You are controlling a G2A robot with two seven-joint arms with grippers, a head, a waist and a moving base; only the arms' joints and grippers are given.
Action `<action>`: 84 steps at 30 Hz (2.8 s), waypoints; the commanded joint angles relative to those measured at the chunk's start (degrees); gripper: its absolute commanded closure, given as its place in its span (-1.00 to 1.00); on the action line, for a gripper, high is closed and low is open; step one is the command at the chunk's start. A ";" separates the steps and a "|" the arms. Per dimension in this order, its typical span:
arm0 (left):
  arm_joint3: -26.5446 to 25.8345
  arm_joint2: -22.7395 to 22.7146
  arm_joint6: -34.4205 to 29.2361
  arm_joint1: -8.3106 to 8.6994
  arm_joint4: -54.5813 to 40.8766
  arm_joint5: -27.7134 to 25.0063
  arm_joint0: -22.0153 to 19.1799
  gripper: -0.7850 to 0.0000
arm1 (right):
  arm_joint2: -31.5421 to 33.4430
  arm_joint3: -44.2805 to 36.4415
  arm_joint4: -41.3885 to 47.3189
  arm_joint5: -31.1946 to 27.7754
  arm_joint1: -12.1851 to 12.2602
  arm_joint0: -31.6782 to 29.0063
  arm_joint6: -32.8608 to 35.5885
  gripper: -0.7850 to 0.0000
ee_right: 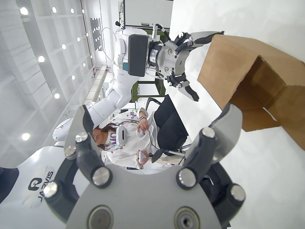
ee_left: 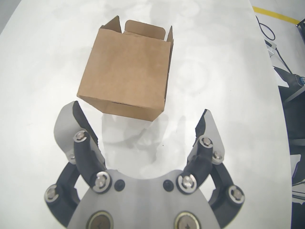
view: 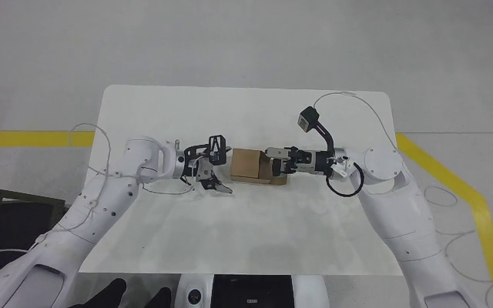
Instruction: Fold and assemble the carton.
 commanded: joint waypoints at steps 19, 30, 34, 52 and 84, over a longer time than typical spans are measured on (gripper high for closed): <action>10.63 9.48 18.97 -2.81 9.14 0.00 -8.23 -1.00 | 0.00 0.00 0.00 0.00 0.00 0.00 0.00 -1.00; 13.31 11.14 22.43 -3.87 8.10 0.00 -8.87 -1.00 | 0.32 -2.96 -2.15 5.50 0.88 -3.11 -0.22 0.06; 13.57 11.26 22.41 -4.01 8.00 0.00 -8.54 -1.00 | 1.84 -5.49 -3.36 7.14 1.59 -5.39 0.33 1.00; 13.37 10.33 21.09 -3.97 6.92 0.00 -8.20 -1.00 | -1.99 -0.58 -14.03 17.33 2.70 -4.66 -0.84 1.00; 12.07 12.09 18.45 -3.59 4.96 0.00 -8.72 -1.00 | -15.68 15.56 -8.08 12.90 -1.86 9.56 -4.37 1.00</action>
